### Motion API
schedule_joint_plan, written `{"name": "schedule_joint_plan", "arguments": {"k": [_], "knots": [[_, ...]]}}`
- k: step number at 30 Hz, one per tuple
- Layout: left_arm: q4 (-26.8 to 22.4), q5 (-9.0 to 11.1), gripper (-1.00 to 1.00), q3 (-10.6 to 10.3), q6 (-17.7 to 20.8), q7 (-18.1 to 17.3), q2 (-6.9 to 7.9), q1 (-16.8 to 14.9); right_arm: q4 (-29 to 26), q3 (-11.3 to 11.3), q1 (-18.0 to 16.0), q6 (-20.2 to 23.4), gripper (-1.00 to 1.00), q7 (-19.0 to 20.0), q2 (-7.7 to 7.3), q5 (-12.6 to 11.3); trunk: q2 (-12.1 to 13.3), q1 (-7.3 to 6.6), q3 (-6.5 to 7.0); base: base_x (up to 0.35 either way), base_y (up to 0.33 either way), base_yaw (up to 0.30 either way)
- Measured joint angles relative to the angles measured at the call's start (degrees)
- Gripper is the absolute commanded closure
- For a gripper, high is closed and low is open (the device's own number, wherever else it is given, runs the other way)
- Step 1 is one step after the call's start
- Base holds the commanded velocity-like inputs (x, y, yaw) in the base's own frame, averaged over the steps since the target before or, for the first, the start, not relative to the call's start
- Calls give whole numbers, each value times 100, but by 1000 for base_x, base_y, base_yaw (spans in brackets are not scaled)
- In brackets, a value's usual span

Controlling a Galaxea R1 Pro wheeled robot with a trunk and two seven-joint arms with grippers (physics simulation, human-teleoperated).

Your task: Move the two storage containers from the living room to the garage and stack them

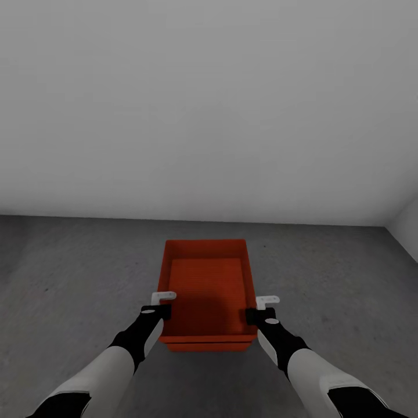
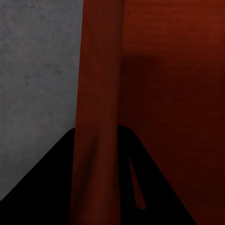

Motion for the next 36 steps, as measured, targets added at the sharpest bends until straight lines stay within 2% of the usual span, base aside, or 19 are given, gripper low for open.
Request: {"name": "schedule_joint_plan", "arguments": {"k": [6,31,36], "knots": [[-3,-5,100,3,6,1,-1,0,2,1,-1,0,100,2,-1,-4,-239,131,-107,0,0,0],[11,9,100,-4,-6,8,-4,0,0,2,2,3,100,6,-6,0,-241,132,-108,0,0,0],[-20,-31,100,-6,58,68,-36,-12,7,23,-4,1,100,34,-29,-56,-442,237,-195,0,0,0]]}}
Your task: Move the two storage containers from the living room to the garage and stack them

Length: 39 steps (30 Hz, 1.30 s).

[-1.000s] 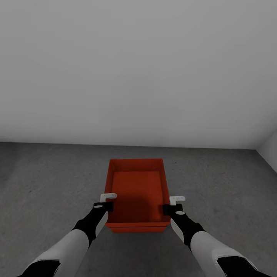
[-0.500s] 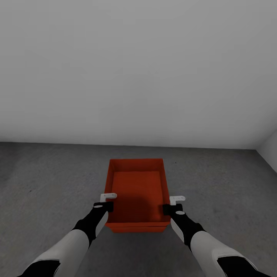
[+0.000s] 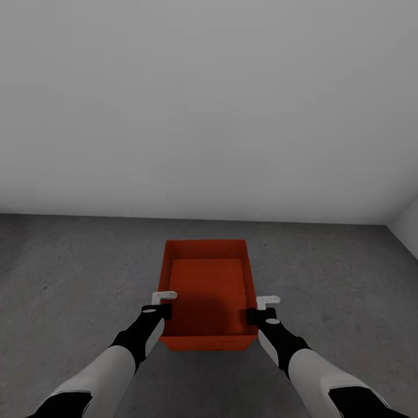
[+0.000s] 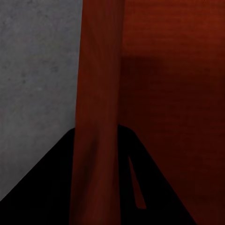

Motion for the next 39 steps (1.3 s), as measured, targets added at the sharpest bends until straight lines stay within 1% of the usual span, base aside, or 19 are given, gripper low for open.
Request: {"name": "schedule_joint_plan", "arguments": {"k": [2,25,26,27,28,34,39], "knots": [[23,2,100,0,-33,-6,3,-1,6,-5,2,0,100,-2,3,11,-80,5,-36,0,0,0],[-2,-4,100,11,0,-23,5,1,0,1,-3,10,100,-5,3,-6,-81,9,-36,0,0,0],[-3,-4,100,11,1,-22,5,0,-3,-6,-3,14,-100,-1,3,1,-81,10,-36,0,0,0],[-27,2,-100,7,41,-23,6,-1,-22,-81,-1,17,-100,14,23,17,-81,14,-36,0,0,0],[-16,95,-100,66,-412,-107,6,8,-107,-64,0,38,-100,26,25,-15,-79,47,-38,0,0,0],[-16,108,-100,76,-426,-110,13,8,-94,-53,4,30,-100,5,31,-18,-80,48,-38,0,0,0],[-20,191,-100,73,-432,-109,14,8,-85,-53,3,17,-100,-7,35,-16,-80,48,-38,0,0,0]]}}
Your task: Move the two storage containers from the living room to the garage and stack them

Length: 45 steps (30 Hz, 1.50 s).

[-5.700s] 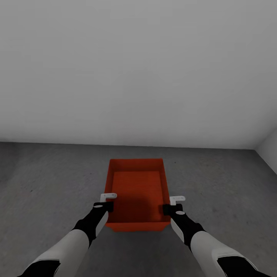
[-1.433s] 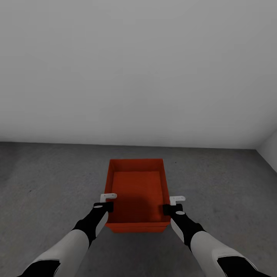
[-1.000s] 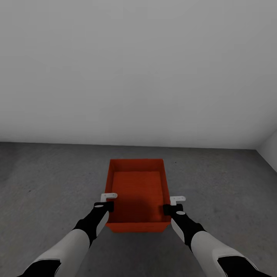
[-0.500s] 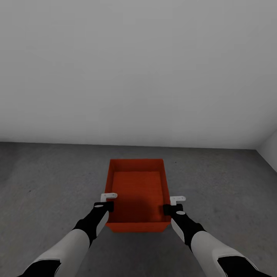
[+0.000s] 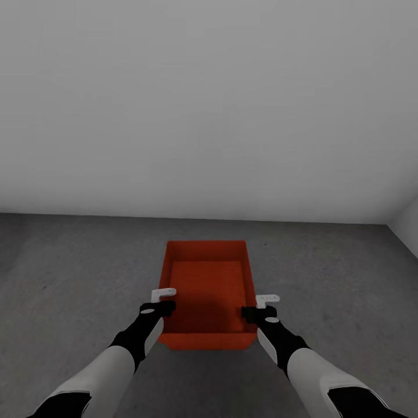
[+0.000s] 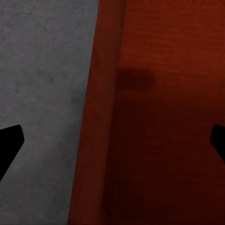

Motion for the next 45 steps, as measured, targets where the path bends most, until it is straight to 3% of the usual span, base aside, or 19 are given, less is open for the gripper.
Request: {"name": "schedule_joint_plan", "arguments": {"k": [18,45], "knots": [[-14,92,-100,2,5,-5,-9,0,8,0,-1,-2,-100,-10,2,1,0,0,0,0,0,0],[-16,93,-100,2,6,-5,-9,0,93,-11,7,4,-100,-3,6,-10,1082,-592,483,0,0,0]]}}
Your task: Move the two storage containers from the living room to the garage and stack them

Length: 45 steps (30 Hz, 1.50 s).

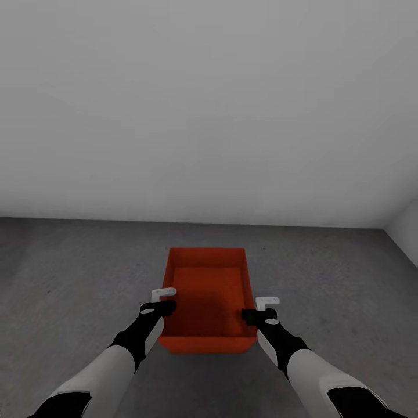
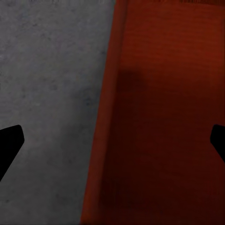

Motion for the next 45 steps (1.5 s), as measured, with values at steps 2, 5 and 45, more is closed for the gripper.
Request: {"name": "schedule_joint_plan", "arguments": {"k": [2,5,45], "knots": [[0,0,-100,0,0,0,0,0,1,0,-2,3,-100,4,-3,0,80,-44,36,0,0,0],[0,0,-100,0,0,0,0,0,-2,0,-2,7,-100,7,-6,0,201,-110,90,0,0,0],[0,0,-100,181,0,-1,2,0,-12,-8,-6,65,-100,9,-10,1,1805,-989,808,0,0,0]]}}
